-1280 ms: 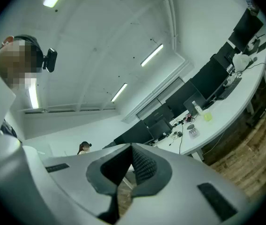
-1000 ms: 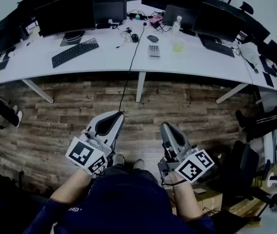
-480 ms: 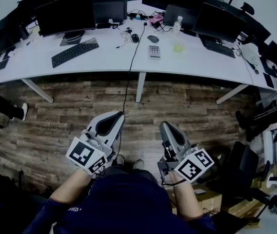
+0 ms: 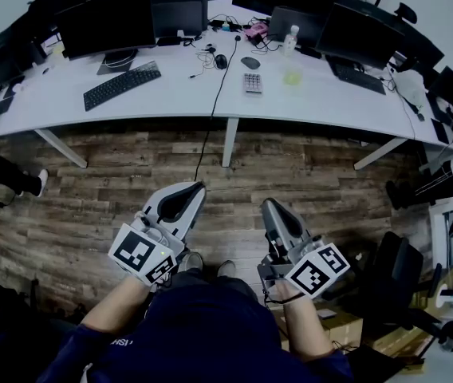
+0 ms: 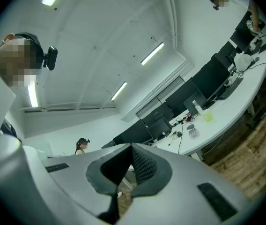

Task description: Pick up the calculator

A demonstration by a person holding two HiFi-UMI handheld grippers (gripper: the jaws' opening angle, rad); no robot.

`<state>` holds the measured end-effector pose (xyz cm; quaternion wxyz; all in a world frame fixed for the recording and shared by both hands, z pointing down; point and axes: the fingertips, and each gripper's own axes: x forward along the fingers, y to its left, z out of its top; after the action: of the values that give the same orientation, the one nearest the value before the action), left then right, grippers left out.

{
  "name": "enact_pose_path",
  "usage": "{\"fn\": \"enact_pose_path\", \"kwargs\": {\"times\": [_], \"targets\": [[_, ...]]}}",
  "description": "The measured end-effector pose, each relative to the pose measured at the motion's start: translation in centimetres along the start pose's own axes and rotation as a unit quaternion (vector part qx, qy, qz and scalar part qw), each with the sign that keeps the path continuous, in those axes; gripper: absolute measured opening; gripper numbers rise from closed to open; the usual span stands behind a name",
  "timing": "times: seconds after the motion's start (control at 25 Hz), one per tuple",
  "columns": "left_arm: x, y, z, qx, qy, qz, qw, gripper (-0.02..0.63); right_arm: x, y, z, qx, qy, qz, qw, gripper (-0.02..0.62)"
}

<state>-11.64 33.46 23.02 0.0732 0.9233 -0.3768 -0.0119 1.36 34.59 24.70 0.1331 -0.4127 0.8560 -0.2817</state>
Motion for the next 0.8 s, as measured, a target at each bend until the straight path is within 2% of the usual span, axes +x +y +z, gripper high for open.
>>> {"fn": "enact_pose_path", "kwargs": {"times": [0.8], "targets": [[1.3,0.5,-0.2,0.003,0.009,-0.007,0.9999,0.053,1.0,-1.3,0.0,0.011,0.001,-0.005,1.000,0.003]]}}
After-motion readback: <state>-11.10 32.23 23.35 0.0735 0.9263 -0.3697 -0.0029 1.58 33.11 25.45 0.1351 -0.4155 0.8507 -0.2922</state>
